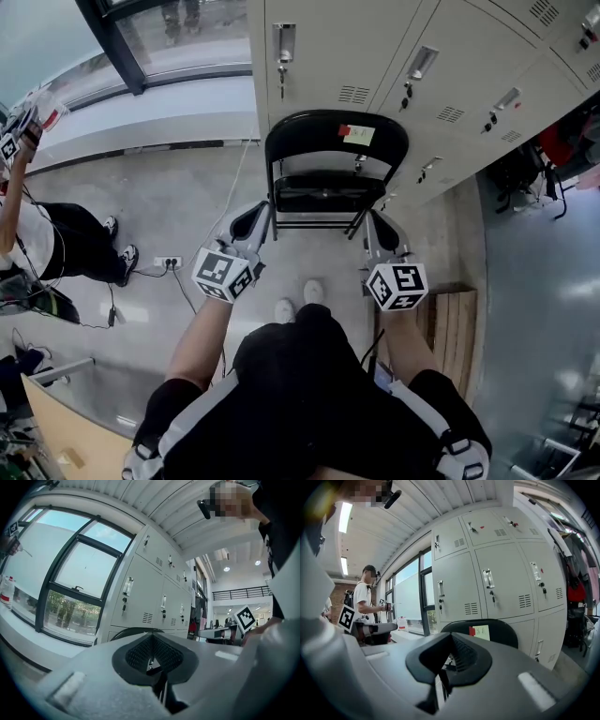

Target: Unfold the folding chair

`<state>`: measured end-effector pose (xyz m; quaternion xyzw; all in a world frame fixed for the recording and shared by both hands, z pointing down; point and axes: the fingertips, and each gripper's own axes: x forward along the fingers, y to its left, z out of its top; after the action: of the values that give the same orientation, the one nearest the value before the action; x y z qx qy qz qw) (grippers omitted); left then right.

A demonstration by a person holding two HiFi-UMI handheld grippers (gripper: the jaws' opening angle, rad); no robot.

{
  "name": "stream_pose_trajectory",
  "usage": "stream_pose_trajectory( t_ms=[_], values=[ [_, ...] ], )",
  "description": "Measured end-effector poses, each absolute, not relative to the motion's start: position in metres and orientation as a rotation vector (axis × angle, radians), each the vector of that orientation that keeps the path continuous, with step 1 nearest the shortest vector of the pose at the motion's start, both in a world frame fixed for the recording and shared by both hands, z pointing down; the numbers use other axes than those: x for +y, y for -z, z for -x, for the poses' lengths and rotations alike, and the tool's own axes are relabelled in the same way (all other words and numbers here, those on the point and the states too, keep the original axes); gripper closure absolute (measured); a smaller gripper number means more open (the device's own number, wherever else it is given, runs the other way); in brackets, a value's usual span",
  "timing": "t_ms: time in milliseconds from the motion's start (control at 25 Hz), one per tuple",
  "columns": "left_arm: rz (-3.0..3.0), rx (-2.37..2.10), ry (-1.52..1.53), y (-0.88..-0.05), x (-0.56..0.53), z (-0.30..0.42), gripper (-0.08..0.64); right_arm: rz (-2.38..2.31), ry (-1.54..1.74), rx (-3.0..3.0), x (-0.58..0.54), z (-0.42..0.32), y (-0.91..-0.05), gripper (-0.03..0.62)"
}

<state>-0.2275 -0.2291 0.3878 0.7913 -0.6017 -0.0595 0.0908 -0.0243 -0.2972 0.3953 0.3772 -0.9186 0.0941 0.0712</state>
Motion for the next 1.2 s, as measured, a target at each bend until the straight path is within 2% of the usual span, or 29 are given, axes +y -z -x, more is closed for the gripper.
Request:
stream_pose_trajectory(
  t_ms=[280,360,520,800,1000,1120,1200],
  values=[
    [-2.32,-1.8,0.072,-0.419,-0.277,0.251,0.558,-0.963,-0.316,-2.719,-0.328,0.071,-0.441,0.588],
    [-2.315,-1.799,0.024,-0.429,-0.291,0.257,0.506,-0.92,-0.33,-2.713,-0.335,0.081,-0.451,0.588],
    [-2.309,-1.791,-0.007,-0.436,-0.321,0.267,0.504,-0.876,-0.354,-2.706,-0.358,0.09,-0.459,0.588],
    [-2.305,-1.745,-0.067,-0.453,-0.366,0.278,0.428,-0.862,-0.445,-2.654,-0.39,0.088,-0.487,0.588],
    [-2.277,-1.671,-0.144,-0.477,-0.409,0.286,0.359,-0.816,-0.559,-2.609,-0.402,0.088,-0.513,0.588],
    [-2.267,-1.644,-0.193,-0.488,-0.432,0.292,0.291,-0.773,-0.596,-2.575,-0.402,0.089,-0.529,0.588],
    [-2.262,-1.623,-0.223,-0.495,-0.443,0.296,0.278,-0.76,-0.623,-2.551,-0.405,0.088,-0.538,0.588]
  ],
)
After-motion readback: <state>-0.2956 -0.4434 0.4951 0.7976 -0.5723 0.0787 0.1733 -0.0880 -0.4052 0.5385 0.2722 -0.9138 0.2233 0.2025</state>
